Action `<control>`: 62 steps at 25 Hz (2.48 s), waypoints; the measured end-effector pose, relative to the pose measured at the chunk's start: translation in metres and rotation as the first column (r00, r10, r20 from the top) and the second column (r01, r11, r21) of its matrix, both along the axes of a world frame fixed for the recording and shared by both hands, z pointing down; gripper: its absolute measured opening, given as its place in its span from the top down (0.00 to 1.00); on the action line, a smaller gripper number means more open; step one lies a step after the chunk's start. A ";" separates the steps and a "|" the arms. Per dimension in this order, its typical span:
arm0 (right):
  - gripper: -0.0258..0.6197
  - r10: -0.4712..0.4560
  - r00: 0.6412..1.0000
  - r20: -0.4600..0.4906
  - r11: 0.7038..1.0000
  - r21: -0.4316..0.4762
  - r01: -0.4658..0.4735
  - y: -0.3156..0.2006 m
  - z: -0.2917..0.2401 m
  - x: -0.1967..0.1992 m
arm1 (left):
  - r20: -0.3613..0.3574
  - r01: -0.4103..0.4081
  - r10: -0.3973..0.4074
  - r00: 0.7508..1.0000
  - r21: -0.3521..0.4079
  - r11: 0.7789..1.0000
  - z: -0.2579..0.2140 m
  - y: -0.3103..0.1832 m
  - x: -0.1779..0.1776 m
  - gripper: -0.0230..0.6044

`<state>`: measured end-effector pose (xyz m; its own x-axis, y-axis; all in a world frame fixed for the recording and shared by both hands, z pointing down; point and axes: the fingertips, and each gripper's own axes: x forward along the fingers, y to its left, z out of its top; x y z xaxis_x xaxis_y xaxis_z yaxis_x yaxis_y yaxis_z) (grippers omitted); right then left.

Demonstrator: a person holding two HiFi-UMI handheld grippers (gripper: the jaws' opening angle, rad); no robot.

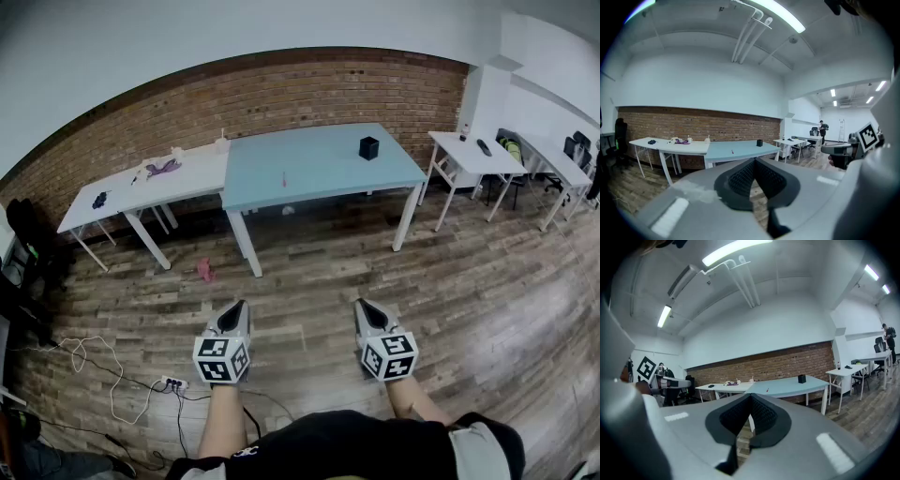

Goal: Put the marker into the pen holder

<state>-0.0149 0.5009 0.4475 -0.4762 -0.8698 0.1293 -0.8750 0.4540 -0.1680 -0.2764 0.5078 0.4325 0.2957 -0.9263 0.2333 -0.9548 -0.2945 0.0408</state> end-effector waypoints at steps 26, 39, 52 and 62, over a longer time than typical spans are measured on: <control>0.95 0.054 0.997 -0.051 0.997 -0.044 -0.057 0.024 0.018 -0.135 | 0.006 -0.113 0.114 0.994 -0.042 0.993 0.024 -0.005 -0.113 0.95; 0.95 0.043 0.998 -0.045 0.999 -0.028 -0.044 -0.008 0.010 -0.151 | 0.006 -0.135 0.135 0.991 -0.024 0.991 0.020 -0.039 -0.122 0.95; 0.95 -0.004 1.000 0.005 1.000 0.015 0.004 -0.148 0.012 -0.140 | 0.081 -0.091 0.091 0.993 -0.004 0.996 0.018 -0.159 -0.106 0.95; 0.95 -0.044 0.999 0.001 0.999 -0.019 0.044 -0.269 0.023 -0.105 | 0.087 -0.062 0.067 0.994 -0.054 0.997 0.026 -0.270 -0.066 0.95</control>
<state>-0.1201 0.2324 0.4709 -0.5136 -0.8457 0.1450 -0.8544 0.4884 -0.1775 -0.3426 0.2377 0.4587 0.3305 -0.8921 0.3081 -0.9344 -0.3552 -0.0263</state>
